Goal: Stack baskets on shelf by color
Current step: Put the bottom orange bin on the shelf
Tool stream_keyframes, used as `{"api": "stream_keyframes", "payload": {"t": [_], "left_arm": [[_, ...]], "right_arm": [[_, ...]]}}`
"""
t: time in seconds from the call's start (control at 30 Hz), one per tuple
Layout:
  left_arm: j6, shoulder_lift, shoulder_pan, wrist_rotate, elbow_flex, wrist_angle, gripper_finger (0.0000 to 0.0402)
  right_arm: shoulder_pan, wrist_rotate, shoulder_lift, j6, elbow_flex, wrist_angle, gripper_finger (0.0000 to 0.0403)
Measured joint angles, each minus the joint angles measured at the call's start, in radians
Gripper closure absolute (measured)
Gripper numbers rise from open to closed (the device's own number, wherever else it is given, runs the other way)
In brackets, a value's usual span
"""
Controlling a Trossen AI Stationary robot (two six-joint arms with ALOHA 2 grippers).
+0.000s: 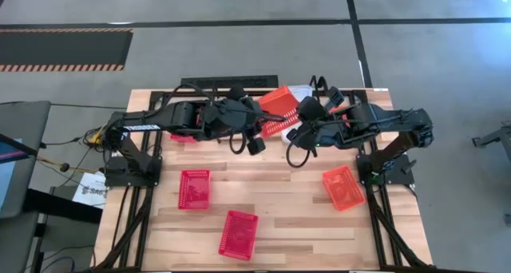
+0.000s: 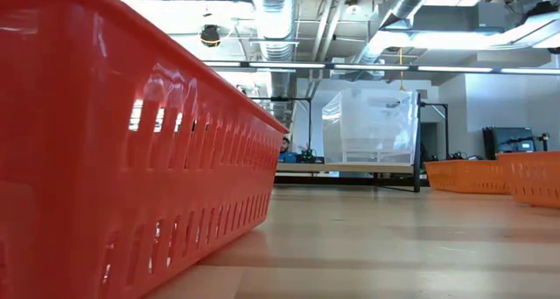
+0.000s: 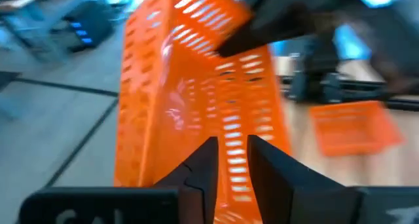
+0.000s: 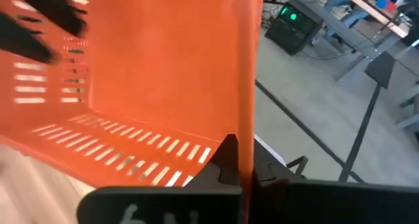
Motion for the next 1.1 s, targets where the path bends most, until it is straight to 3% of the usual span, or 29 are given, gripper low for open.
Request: {"api": "stream_keyframes", "payload": {"t": [0.23, 0.43, 0.67, 0.87, 1.1], "left_arm": [[0.051, -0.016, -0.068, -0.006, 0.107, -0.017, 0.0312], [0.088, -0.015, -0.088, -0.194, 0.132, -0.071, 0.0298], [0.024, -0.011, -0.055, -0.188, 0.103, -0.149, 0.0248], [0.010, -0.011, -0.050, -0.113, 0.102, -0.137, 0.0200], [0.015, -0.011, -0.048, -0.114, 0.102, -0.135, 0.0180]], "right_arm": [[-0.015, -0.019, 0.000, 0.024, 0.001, -0.059, 0.0402], [-0.017, -0.025, -0.001, 0.019, 0.001, -0.051, 0.0402], [-0.018, -0.023, -0.001, 0.011, 0.001, -0.035, 0.0402], [-0.034, -0.019, -0.002, -0.088, 0.001, 0.039, 0.0402], [-0.108, -0.040, -0.002, -0.176, 0.000, 0.067, 0.0402]]}}
